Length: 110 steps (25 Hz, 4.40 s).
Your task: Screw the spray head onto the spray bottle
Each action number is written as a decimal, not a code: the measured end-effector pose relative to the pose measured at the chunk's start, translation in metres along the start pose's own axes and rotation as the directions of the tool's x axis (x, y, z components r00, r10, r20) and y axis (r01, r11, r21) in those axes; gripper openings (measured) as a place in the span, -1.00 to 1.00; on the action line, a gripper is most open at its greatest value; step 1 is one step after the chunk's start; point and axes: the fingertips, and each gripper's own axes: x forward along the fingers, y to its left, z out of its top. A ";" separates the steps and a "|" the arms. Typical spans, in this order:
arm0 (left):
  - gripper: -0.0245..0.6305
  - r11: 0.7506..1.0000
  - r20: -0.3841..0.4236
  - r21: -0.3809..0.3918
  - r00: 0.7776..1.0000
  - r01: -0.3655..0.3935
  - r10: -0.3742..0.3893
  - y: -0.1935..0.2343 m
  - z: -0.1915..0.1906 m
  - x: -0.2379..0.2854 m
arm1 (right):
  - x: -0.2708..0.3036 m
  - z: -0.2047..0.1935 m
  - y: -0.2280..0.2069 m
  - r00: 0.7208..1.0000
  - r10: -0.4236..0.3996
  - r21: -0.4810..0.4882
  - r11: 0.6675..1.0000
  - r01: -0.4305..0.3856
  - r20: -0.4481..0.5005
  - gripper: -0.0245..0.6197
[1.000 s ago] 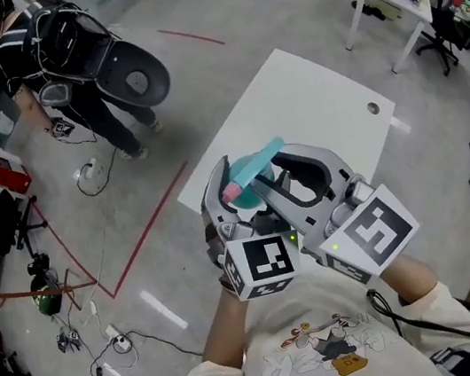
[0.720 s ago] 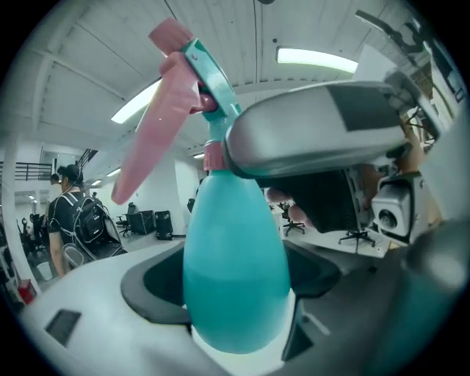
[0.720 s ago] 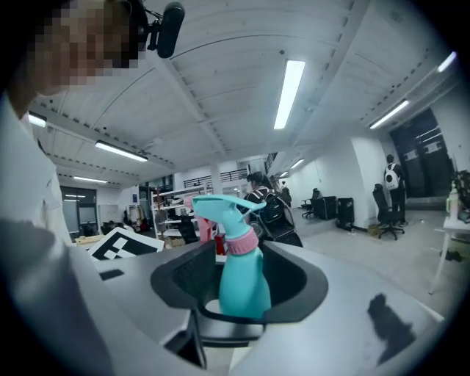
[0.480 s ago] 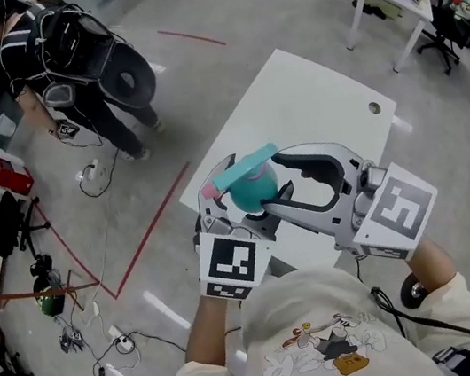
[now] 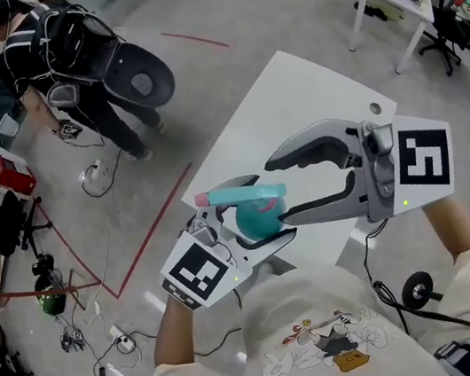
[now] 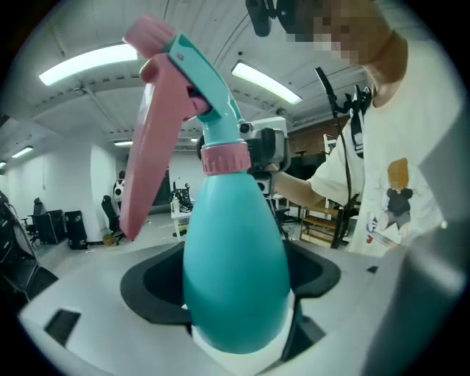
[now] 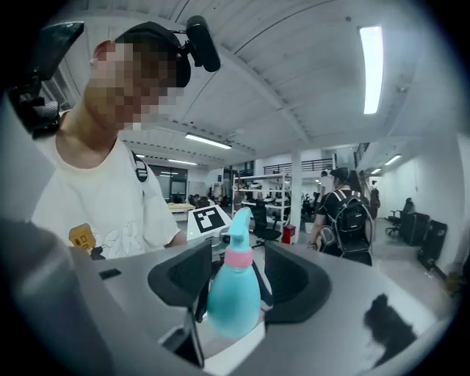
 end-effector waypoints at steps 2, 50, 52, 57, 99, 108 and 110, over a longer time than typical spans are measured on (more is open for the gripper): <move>0.29 0.998 -0.025 0.030 0.999 0.048 -0.047 -0.013 -0.003 -0.002 | 0.008 0.003 0.009 0.997 0.079 0.006 0.997 -0.079 -0.015 -0.23; 0.29 0.983 0.012 -0.183 1.000 -0.015 0.017 -0.007 0.027 0.015 | -0.005 0.014 -0.005 0.957 0.260 0.067 0.961 -0.270 0.133 -0.52; 0.29 0.973 -0.021 -0.182 0.990 -0.141 0.139 0.011 0.021 0.015 | 0.000 0.013 -0.019 0.981 0.154 0.064 0.985 -0.162 0.114 -0.52; 0.29 0.899 -0.071 -0.125 0.908 -0.420 0.414 0.050 0.011 0.008 | 0.012 0.014 -0.044 0.990 -0.107 0.078 0.992 0.100 0.090 -0.52; 0.29 0.920 0.181 0.053 0.902 0.389 -0.392 -0.046 0.037 -0.023 | -0.012 0.022 0.011 0.917 0.303 0.071 0.941 -0.331 0.258 -0.07; 0.29 0.835 0.100 0.083 0.829 0.544 -0.551 -0.068 0.034 -0.016 | -0.004 0.025 0.042 0.845 0.488 0.066 0.857 -0.511 0.218 -0.08; 0.29 0.826 0.101 0.084 0.819 0.558 -0.564 -0.070 0.036 -0.014 | -0.006 0.024 0.043 0.836 0.504 0.069 0.846 -0.528 0.215 -0.08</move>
